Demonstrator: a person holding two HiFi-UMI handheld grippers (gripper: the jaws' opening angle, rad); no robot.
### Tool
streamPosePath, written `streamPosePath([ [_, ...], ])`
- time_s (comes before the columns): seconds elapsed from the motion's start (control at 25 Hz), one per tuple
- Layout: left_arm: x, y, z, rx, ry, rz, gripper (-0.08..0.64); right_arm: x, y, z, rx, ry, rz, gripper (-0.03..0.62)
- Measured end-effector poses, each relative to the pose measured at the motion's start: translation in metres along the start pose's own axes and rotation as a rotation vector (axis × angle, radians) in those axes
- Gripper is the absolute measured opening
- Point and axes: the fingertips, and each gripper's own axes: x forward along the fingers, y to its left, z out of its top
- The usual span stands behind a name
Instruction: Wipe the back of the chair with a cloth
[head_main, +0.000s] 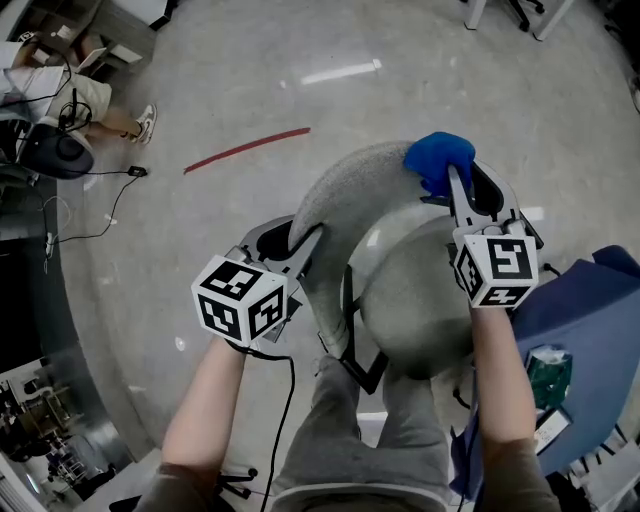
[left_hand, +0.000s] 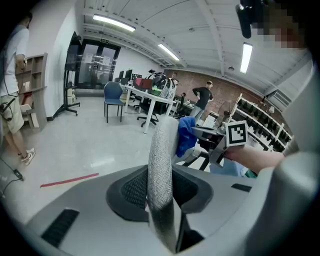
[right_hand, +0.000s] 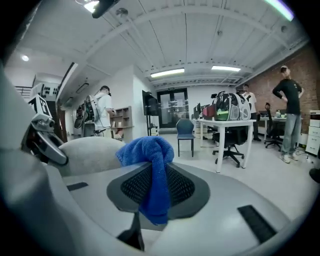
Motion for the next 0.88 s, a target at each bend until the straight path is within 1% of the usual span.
streamPosePath([
  [0.04,-0.001,0.0,0.0,0.001,0.0,-0.001,0.115,0.001,0.009,-0.001,-0.002,-0.002,0.006,0.1],
  [0.08,-0.002,0.0,0.0,0.001,0.0,-0.002,0.115,0.002,0.026,-0.002,-0.009,0.001,0.039,0.1],
  [0.12,-0.003,0.0,0.0,0.0,0.0,-0.003,0.115,0.004,0.048,-0.004,-0.021,0.01,0.093,0.1],
  [0.2,-0.004,0.0,0.0,-0.002,-0.002,-0.005,0.115,0.004,0.102,-0.009,-0.049,0.036,0.242,0.1],
  [0.32,-0.006,-0.001,-0.002,0.003,0.004,-0.006,0.116,-0.01,0.19,-0.022,-0.112,0.088,0.502,0.1],
  [0.36,-0.008,0.0,-0.002,0.007,0.009,-0.008,0.115,-0.017,0.211,-0.027,-0.132,0.105,0.567,0.1],
  [0.4,-0.01,0.0,-0.003,0.014,0.015,-0.011,0.115,-0.023,0.225,-0.031,-0.133,0.119,0.614,0.1],
  [0.48,-0.017,0.0,-0.002,0.028,0.028,-0.021,0.118,-0.034,0.237,-0.034,-0.093,0.147,0.686,0.098],
  [0.56,-0.028,0.001,-0.002,0.051,0.039,-0.018,0.117,-0.044,0.243,-0.034,-0.067,0.17,0.738,0.097],
  [0.64,-0.043,0.004,0.0,0.077,0.04,0.009,0.115,-0.054,0.246,-0.031,-0.041,0.182,0.763,0.097],
  [0.68,-0.051,0.007,0.001,0.07,0.032,0.027,0.115,-0.059,0.246,-0.028,-0.016,0.186,0.771,0.097],
  [0.8,-0.075,0.016,0.012,-0.022,-0.025,0.071,0.095,-0.073,0.241,-0.023,0.02,0.191,0.766,0.097],
  [0.88,-0.089,0.016,0.023,-0.052,-0.057,0.078,0.086,-0.081,0.234,-0.011,0.042,0.178,0.737,0.097],
])
